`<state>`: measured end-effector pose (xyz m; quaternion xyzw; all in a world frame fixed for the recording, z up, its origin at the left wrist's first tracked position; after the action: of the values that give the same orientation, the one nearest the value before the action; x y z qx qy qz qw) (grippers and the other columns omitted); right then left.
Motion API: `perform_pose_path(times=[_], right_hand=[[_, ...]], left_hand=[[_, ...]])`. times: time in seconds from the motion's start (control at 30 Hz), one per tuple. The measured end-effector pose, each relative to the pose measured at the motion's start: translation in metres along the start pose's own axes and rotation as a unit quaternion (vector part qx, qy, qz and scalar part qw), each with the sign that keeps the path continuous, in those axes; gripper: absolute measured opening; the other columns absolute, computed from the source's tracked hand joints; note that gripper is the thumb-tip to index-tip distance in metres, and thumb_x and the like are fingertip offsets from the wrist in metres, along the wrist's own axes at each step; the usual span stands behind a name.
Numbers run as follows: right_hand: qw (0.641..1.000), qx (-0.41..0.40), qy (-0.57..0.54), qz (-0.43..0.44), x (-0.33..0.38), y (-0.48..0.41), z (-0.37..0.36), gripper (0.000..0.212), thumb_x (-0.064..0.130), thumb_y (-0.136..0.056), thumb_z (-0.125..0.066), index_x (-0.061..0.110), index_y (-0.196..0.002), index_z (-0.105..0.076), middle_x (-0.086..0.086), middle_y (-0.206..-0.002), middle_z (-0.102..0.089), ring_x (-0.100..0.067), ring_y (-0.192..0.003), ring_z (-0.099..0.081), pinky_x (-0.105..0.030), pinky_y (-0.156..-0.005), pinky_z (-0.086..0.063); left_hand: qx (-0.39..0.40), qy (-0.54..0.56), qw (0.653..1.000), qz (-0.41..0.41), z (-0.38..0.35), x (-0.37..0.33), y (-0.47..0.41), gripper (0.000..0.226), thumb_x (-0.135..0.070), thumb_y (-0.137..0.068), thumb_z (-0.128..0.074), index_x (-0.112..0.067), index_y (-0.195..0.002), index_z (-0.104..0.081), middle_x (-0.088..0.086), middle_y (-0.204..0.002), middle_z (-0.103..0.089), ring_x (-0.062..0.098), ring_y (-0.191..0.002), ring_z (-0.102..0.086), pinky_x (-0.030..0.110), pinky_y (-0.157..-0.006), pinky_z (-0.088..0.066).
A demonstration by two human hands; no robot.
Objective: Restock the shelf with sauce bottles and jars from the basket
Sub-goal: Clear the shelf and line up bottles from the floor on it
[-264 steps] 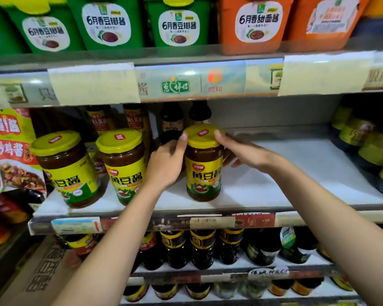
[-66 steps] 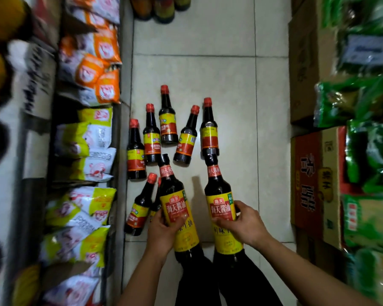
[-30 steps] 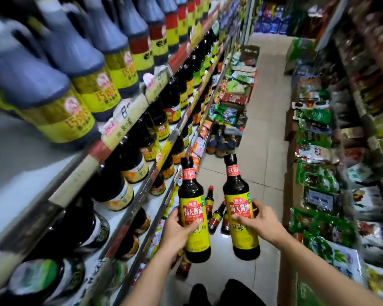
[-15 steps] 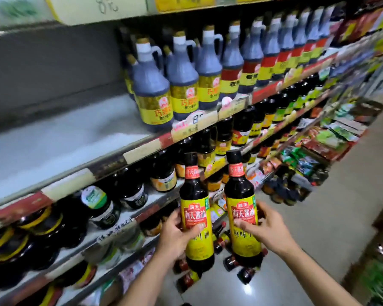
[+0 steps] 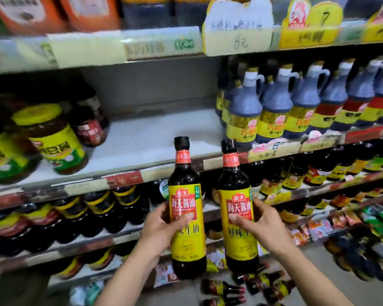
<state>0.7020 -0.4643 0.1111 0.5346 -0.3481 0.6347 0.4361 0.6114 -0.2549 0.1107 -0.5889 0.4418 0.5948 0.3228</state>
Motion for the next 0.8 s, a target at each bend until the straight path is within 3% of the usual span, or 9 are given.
perform_pose_path(times=[0.07, 0.17, 0.23, 0.3, 0.37, 0.43, 0.53, 0.63, 0.8], right_hand=[[1.0, 0.008, -0.006, 0.0, 0.014, -0.012, -0.021, 0.04, 0.032, -0.057, -0.08, 0.018, -0.091, -0.064, 0.0, -0.081, -0.074, -0.017, -0.081, -0.07, -0.031, -0.075, -0.056], [1.0, 0.02, -0.011, 0.008, 0.032, -0.029, -0.044, 0.047, 0.043, -0.054, -0.084, 0.02, -0.091, -0.066, 0.004, -0.077, -0.074, -0.013, -0.075, -0.071, -0.024, -0.066, -0.055], [0.999, 0.027, -0.018, 0.011, 0.046, -0.04, -0.059, 0.043, 0.043, -0.053, -0.077, 0.019, -0.088, -0.068, 0.003, -0.076, -0.074, -0.015, -0.074, -0.071, -0.028, -0.065, -0.056], [0.998, 0.042, -0.056, 0.003, 0.058, -0.05, -0.072, 0.047, 0.035, -0.05, -0.085, 0.012, -0.087, -0.069, -0.007, -0.077, -0.074, -0.024, -0.074, -0.071, -0.037, -0.07, -0.057], [0.995, 0.06, -0.083, -0.003, 0.073, -0.06, -0.08, 0.05, 0.038, -0.05, -0.079, 0.008, -0.088, -0.067, -0.007, -0.074, -0.074, -0.023, -0.069, -0.071, -0.031, -0.06, -0.056], [0.99, 0.089, -0.11, 0.003, 0.088, -0.071, -0.086, 0.046, 0.038, -0.054, -0.073, 0.007, -0.087, -0.067, -0.007, -0.072, -0.073, -0.019, -0.063, -0.07, -0.024, -0.051, -0.053], [0.987, 0.109, -0.122, -0.003, 0.104, -0.091, -0.091, 0.048, 0.037, -0.055, -0.073, 0.006, -0.091, -0.066, -0.009, -0.074, -0.073, -0.021, -0.064, -0.07, -0.026, -0.052, -0.053], [0.988, 0.108, -0.11, -0.026, 0.114, -0.119, -0.097, 0.05, 0.036, -0.059, -0.074, 0.005, -0.097, -0.064, -0.013, -0.082, -0.073, -0.027, -0.072, -0.07, -0.037, -0.066, -0.057], [0.983, 0.133, -0.119, -0.032, 0.129, -0.155, -0.112, 0.035, 0.033, -0.073, -0.071, 0.007, -0.095, -0.063, -0.005, -0.073, -0.074, -0.019, -0.063, -0.07, -0.022, -0.05, -0.052]], left_hand=[[-0.003, -0.001, 1.0, -0.005, 0.021, -0.014, -0.004, 0.044, -0.016, -0.052, -0.081, -0.016, -0.092, -0.064, -0.005, -0.075, -0.074, 0.008, -0.067, -0.069, 0.016, -0.053, -0.05], [0.006, -0.013, 1.0, -0.002, 0.045, -0.033, -0.01, 0.058, -0.023, -0.041, -0.087, -0.018, -0.094, -0.064, -0.007, -0.078, -0.074, 0.006, -0.07, -0.069, 0.014, -0.053, -0.049], [-0.001, -0.015, 1.0, -0.002, 0.059, -0.045, -0.018, 0.051, -0.03, -0.047, -0.081, -0.017, -0.094, -0.066, -0.005, -0.081, -0.074, 0.009, -0.072, -0.07, 0.022, -0.062, -0.05], [-0.003, -0.006, 1.0, -0.003, 0.069, -0.056, -0.027, 0.042, -0.03, -0.05, -0.077, -0.015, -0.088, -0.068, 0.002, -0.081, -0.075, 0.014, -0.072, -0.07, 0.03, -0.07, -0.05], [0.003, 0.009, 1.0, 0.001, 0.073, -0.067, -0.035, 0.041, -0.023, -0.048, -0.084, -0.012, -0.085, -0.069, 0.007, -0.08, -0.074, 0.019, -0.069, -0.07, 0.031, -0.069, -0.053], [0.0, 0.033, 0.999, -0.002, 0.077, -0.077, -0.042, 0.048, -0.032, -0.043, -0.08, -0.009, -0.083, -0.069, 0.009, -0.076, -0.074, 0.019, -0.065, -0.07, 0.026, -0.058, -0.053], [-0.026, 0.044, 0.999, -0.011, 0.082, -0.091, -0.053, 0.058, -0.042, -0.039, -0.075, -0.011, -0.087, -0.068, 0.006, -0.076, -0.074, 0.017, -0.066, -0.07, 0.025, -0.057, -0.052], [-0.058, 0.044, 0.997, -0.016, 0.086, -0.103, -0.068, 0.061, -0.045, -0.035, -0.075, -0.012, -0.086, -0.069, 0.004, -0.076, -0.074, 0.017, -0.067, -0.07, 0.028, -0.065, -0.052], [-0.07, 0.038, 0.997, -0.025, 0.091, -0.123, -0.099, 0.043, -0.038, -0.046, -0.076, -0.015, -0.082, -0.069, 0.001, -0.073, -0.074, 0.013, -0.065, -0.07, 0.021, -0.057, -0.052]])
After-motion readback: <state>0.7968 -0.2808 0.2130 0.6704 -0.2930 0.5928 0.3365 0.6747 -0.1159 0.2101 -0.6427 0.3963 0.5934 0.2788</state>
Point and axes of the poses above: each hand's wrist, its own y-axis away from the middle knuckle, its own z-axis out of the back of the hand, x = y × z, the point moved 4 cm from there along -y, towards the middle knuckle
